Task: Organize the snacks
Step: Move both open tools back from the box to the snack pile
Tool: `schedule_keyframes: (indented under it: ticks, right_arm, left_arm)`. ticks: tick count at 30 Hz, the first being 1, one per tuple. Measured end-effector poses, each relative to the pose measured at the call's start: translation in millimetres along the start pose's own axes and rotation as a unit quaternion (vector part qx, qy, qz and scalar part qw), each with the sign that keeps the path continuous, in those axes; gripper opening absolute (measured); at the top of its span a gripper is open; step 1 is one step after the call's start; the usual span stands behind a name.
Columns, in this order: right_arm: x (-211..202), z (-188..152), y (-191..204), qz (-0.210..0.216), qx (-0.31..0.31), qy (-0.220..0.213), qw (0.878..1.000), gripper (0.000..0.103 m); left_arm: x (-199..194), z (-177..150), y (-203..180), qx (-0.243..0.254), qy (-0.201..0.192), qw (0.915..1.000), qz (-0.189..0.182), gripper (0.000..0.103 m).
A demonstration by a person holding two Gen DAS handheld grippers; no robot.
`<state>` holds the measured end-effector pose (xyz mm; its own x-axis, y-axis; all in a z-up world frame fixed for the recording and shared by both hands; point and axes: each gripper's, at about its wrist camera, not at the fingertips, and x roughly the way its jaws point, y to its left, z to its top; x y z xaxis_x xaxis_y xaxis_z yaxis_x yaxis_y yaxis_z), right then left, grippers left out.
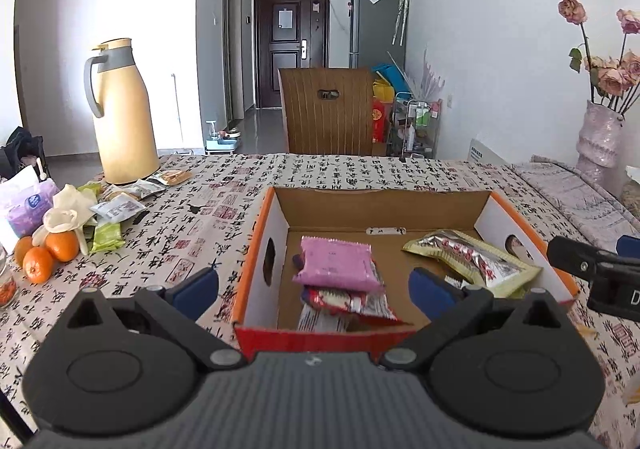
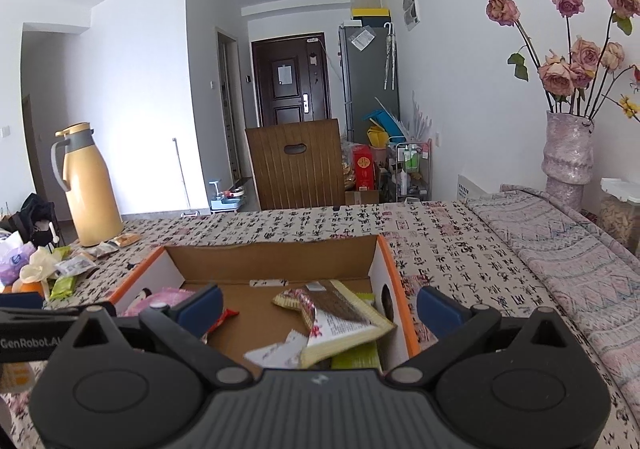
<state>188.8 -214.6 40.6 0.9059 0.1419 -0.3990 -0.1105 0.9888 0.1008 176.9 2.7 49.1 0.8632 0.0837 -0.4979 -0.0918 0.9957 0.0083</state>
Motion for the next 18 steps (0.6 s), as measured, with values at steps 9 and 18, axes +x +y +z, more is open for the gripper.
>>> schedule_keyframes:
  ticks: [9, 18]
  right_arm:
    - [-28, -28, -6, -0.004, -0.011, 0.024, 1.0, 0.103]
    - [-46, -58, -12, -0.007, -0.018, 0.058, 0.998, 0.103]
  left_arm:
    - [-22, -21, 8, 0.006, 0.003, 1.0, -0.001, 0.103]
    - [-26, -44, 21, 0.009, 0.028, 0.9995, 0.005, 0.103]
